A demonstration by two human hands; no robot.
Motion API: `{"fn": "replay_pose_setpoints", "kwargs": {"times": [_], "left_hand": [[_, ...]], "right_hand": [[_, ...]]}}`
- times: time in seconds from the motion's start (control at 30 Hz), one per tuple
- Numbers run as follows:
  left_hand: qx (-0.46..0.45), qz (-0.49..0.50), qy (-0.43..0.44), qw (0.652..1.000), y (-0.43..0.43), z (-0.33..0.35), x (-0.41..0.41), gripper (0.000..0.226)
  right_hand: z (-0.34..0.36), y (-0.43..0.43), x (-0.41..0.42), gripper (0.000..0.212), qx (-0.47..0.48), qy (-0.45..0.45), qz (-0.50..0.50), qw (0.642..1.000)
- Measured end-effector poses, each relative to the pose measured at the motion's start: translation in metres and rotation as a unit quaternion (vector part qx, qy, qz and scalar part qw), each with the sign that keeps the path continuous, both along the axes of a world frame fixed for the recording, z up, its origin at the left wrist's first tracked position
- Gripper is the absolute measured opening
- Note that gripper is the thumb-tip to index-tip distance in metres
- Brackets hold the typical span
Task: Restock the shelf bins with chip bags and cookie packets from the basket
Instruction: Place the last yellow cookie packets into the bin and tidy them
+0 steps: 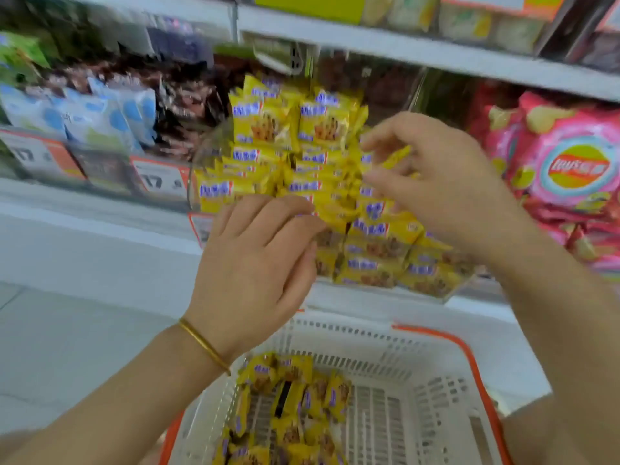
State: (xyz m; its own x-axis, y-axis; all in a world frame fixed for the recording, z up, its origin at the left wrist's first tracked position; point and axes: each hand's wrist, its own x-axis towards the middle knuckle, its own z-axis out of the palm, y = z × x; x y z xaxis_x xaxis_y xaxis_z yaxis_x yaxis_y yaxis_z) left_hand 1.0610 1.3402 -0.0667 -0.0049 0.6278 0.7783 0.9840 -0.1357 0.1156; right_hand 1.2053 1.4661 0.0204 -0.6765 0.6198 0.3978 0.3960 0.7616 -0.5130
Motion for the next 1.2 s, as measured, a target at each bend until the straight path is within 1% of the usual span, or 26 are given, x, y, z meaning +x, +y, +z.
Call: {"fn": "replay_pose_setpoints", "kwargs": {"times": [0.03,0.07,0.1,0.13,0.2,0.23,0.3,0.37,0.4,0.43,0.47,0.5,0.57,0.6,0.67,0.73,0.8,0.83,0.87,0.9,0.97,1.0,1.07,1.1,1.17,1.2], "left_hand": [[-0.041,-0.013,-0.001,0.999,-0.007,-0.008,0.005,0.025],[-0.098,-0.020,-0.001,0.995,-0.014,-0.018,0.008,0.025],[-0.165,-0.020,-0.004,0.986,-0.020,-0.030,0.012,0.027],[-0.233,-0.018,-0.006,0.972,-0.027,-0.043,0.015,0.030],[-0.342,-0.015,-0.006,0.940,-0.037,-0.069,0.020,0.037],[-0.384,-0.014,-0.002,0.923,-0.040,-0.080,0.022,0.039],[-0.444,-0.002,0.007,0.896,-0.041,-0.095,0.027,0.034],[-0.476,0.008,0.013,0.879,-0.038,-0.106,0.029,0.030],[-0.486,0.014,0.017,0.874,-0.036,-0.109,0.030,0.030],[-0.489,0.018,0.018,0.872,-0.034,-0.112,0.031,0.029],[-0.486,0.018,0.016,0.874,-0.032,-0.115,0.032,0.028],[-0.481,0.018,0.012,0.876,-0.030,-0.118,0.032,0.027],[-0.482,0.022,0.005,0.876,-0.025,-0.121,0.034,0.027],[-0.481,0.024,0.001,0.876,-0.023,-0.122,0.034,0.027],[-0.479,0.026,-0.010,0.877,-0.018,-0.126,0.036,0.031],[-0.482,0.026,-0.018,0.875,-0.015,-0.128,0.035,0.042],[-0.496,0.031,-0.032,0.867,-0.015,-0.131,0.033,0.049],[-0.503,0.039,-0.039,0.863,-0.016,-0.132,0.031,0.049],[-0.509,0.048,-0.048,0.858,-0.019,-0.134,0.029,0.049],[-0.512,0.053,-0.055,0.855,-0.021,-0.136,0.029,0.049],[-0.520,0.059,-0.068,0.849,-0.025,-0.140,0.027,0.049],[-0.529,0.066,-0.079,0.842,-0.026,-0.140,0.027,0.044],[-0.545,0.071,-0.095,0.830,-0.026,-0.140,0.026,0.032],[-0.551,0.073,-0.094,0.826,-0.024,-0.138,0.028,0.031],[-0.570,0.075,-0.086,0.814,-0.019,-0.135,0.032,0.031],[-0.585,0.071,-0.087,0.804,-0.015,-0.134,0.034,0.031]], "right_hand": [[-0.009,-0.020,0.016,0.018,-0.058,-0.002,0.045,0.997],[-0.023,-0.035,0.028,0.017,-0.120,-0.030,0.079,0.989],[-0.044,-0.044,0.036,0.016,-0.178,-0.084,0.101,0.975],[-0.069,-0.048,0.039,0.013,-0.216,-0.162,0.117,0.956],[-0.136,-0.047,0.035,0.014,-0.222,-0.337,0.136,0.905],[-0.178,-0.043,0.032,0.017,-0.217,-0.405,0.141,0.877],[-0.266,-0.037,0.032,0.016,-0.214,-0.480,0.136,0.840],[-0.332,-0.040,0.046,0.011,-0.205,-0.523,0.113,0.820],[-0.356,-0.043,0.056,0.020,-0.198,-0.535,0.110,0.814],[-0.373,-0.046,0.066,0.036,-0.190,-0.535,0.108,0.816],[-0.386,-0.046,0.073,0.051,-0.176,-0.532,0.099,0.823],[-0.393,-0.045,0.077,0.061,-0.163,-0.520,0.087,0.834],[-0.402,-0.035,0.074,0.070,-0.147,-0.500,0.092,0.849],[-0.408,-0.027,0.071,0.076,-0.120,-0.504,0.102,0.849],[-0.419,-0.012,0.065,0.085,-0.052,-0.531,0.122,0.837],[-0.428,-0.003,0.060,0.083,-0.016,-0.555,0.132,0.821],[-0.439,-0.005,0.061,0.072,0.021,-0.546,0.145,0.825],[-0.445,-0.007,0.061,0.062,0.038,-0.553,0.153,0.818],[-0.455,-0.009,0.062,0.056,0.060,-0.575,0.165,0.799],[-0.463,-0.011,0.065,0.055,0.056,-0.592,0.170,0.785],[-0.465,-0.015,0.066,0.055,0.070,-0.587,0.175,0.787],[-0.455,-0.015,0.066,0.051,0.071,-0.593,0.169,0.784],[-0.447,-0.017,0.070,0.045,0.053,-0.588,0.154,0.792],[-0.442,-0.017,0.071,0.044,0.033,-0.577,0.134,0.805],[-0.423,-0.019,0.067,0.044,-0.055,-0.550,0.073,0.830],[-0.407,-0.020,0.064,0.046,-0.127,-0.515,0.041,0.847]]}}
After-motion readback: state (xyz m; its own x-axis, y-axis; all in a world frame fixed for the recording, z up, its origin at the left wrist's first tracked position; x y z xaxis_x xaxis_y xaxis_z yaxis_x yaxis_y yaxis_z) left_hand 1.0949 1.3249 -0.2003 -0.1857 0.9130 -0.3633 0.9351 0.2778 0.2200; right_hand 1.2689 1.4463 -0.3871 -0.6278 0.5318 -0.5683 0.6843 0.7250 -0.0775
